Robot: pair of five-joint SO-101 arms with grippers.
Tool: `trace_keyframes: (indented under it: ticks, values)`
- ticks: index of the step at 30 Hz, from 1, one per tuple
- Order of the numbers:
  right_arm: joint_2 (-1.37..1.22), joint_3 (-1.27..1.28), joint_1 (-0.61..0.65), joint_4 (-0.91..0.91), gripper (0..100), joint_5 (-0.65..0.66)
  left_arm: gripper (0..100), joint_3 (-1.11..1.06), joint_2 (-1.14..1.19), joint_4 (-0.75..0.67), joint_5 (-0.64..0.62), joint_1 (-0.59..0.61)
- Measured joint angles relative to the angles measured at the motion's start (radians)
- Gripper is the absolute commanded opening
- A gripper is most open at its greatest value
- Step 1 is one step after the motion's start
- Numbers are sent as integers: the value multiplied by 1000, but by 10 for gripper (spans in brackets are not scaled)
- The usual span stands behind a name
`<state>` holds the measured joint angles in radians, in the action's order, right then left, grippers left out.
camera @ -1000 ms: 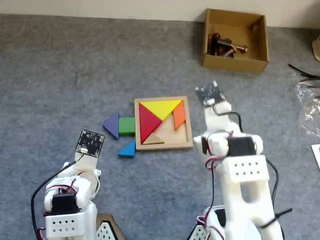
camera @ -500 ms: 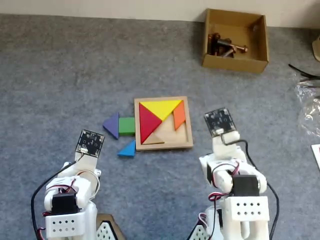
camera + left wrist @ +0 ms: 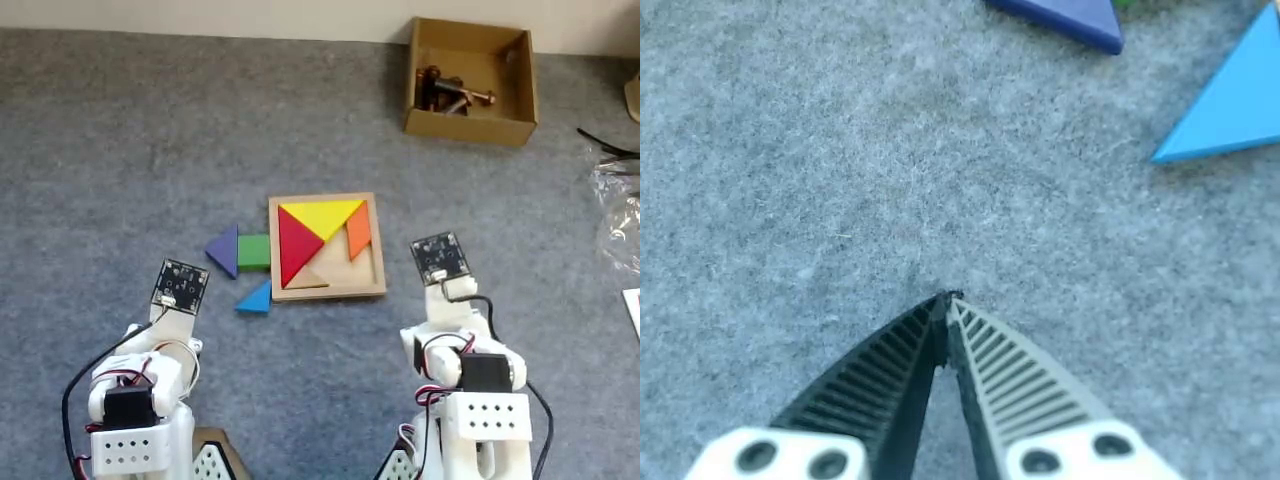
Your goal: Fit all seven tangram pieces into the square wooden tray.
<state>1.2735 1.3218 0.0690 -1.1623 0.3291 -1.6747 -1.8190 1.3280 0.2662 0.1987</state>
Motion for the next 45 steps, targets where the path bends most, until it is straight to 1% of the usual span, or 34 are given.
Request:
trace_keyframes:
  ticks: [3, 7, 11, 17, 23, 27, 29, 35, 39, 43, 45]
  values:
    - [-2, 8, -3, 0, 5, -40, 15, 0, 0, 0, 0, 0]
    - [0, 6, 0, 0, 5, -54, 15, 0, 0, 0, 0, 0]
    - [0, 43, 2, 3, 5, -55, 15, 0, 0, 0, 0, 0]
    - [0, 120, 0, 63, 5, -55, 15, 0, 0, 0, 0, 0]
    - [0, 123, 0, 72, 5, -57, 17, 0, 0, 0, 0, 0]
    - [0, 198, 0, 127, 5, -58, 18, 0, 0, 0, 0, 0]
    - [0, 227, 0, 140, 5, -58, 18, 0, 0, -28, 0, 0]
    - [0, 244, 0, 149, 5, -58, 18, 0, 0, -106, 124, 6]
    - [0, 244, -43, 150, 5, -58, 18, 0, 0, -132, 144, 11]
    - [3, 250, -77, 150, 5, -60, 19, 26, 0, -163, 146, 95]
    - [11, 265, -78, 150, 5, -64, 46, 60, 0, -163, 146, 107]
